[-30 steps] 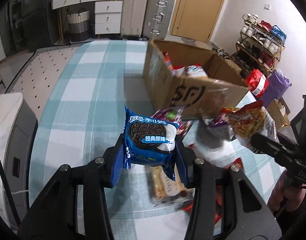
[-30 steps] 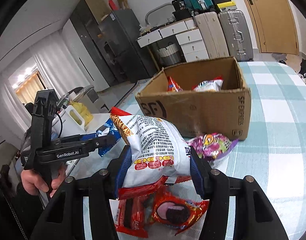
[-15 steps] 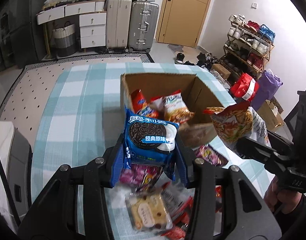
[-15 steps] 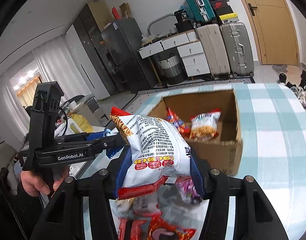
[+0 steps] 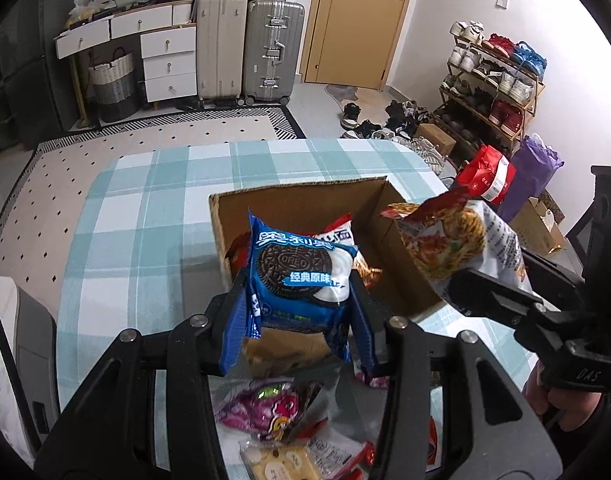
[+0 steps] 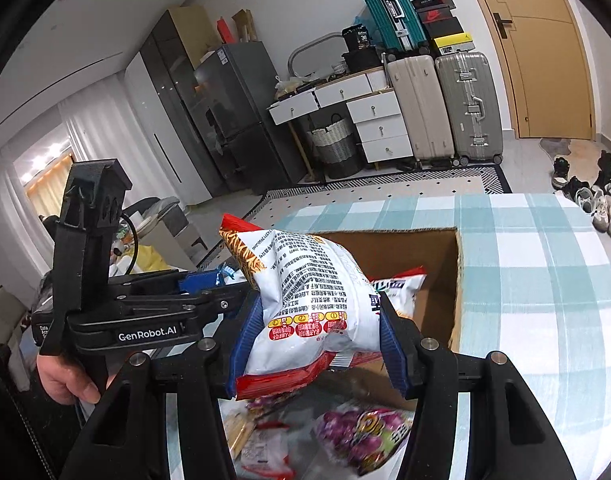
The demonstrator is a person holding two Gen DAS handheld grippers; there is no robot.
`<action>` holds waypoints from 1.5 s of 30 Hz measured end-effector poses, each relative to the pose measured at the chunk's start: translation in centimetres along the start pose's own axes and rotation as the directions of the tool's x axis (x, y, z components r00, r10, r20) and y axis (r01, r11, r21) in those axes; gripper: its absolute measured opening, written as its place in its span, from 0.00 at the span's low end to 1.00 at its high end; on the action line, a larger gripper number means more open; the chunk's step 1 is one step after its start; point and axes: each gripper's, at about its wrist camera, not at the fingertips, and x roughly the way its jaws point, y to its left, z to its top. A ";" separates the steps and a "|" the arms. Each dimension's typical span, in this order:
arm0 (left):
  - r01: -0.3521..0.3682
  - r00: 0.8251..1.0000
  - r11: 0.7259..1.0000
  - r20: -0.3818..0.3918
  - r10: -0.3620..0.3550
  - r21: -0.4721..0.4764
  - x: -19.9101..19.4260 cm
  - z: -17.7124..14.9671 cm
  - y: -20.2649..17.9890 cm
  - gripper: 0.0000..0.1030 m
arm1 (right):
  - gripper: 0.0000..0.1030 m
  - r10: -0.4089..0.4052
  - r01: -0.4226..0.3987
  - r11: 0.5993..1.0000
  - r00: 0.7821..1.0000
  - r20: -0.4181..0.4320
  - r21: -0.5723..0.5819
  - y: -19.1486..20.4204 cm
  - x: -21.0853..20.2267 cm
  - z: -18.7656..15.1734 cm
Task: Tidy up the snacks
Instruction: 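Carry the white bag and Oreo packet over the box with both grippers, then open both grippers to drop the packets into the box, then move both tools back toward the remaining snacks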
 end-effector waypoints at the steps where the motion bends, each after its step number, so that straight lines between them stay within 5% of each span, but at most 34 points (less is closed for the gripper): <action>1: 0.003 1.000 1.000 -0.002 -0.003 0.001 0.3 0.2 -0.1 0.41 | 0.54 -0.003 0.003 1.000 1.000 -0.003 0.002 -0.2 0.2 0.2; 15: 0.038 0.998 0.999 -0.041 -0.037 0.015 5.2 2.4 -0.4 0.43 | 0.55 -0.048 0.049 0.998 0.998 -0.027 0.028 -3.1 3.4 1.8; 20: 0.019 0.997 1.000 -0.069 -0.020 -0.009 6.7 2.6 0.1 0.64 | 0.67 -0.092 0.093 0.994 0.995 -0.028 0.050 -4.1 3.9 1.8; 22: 0.021 0.998 1.000 -0.057 -0.021 -0.017 6.5 2.4 0.2 0.67 | 0.76 -0.102 0.102 0.993 0.995 -0.009 0.060 -4.5 3.6 1.8; 45: -0.010 1.000 1.000 0.004 0.010 -0.030 0.7 0.5 0.2 0.72 | 0.76 -0.100 0.099 0.995 0.994 0.050 0.019 -2.0 -0.2 1.8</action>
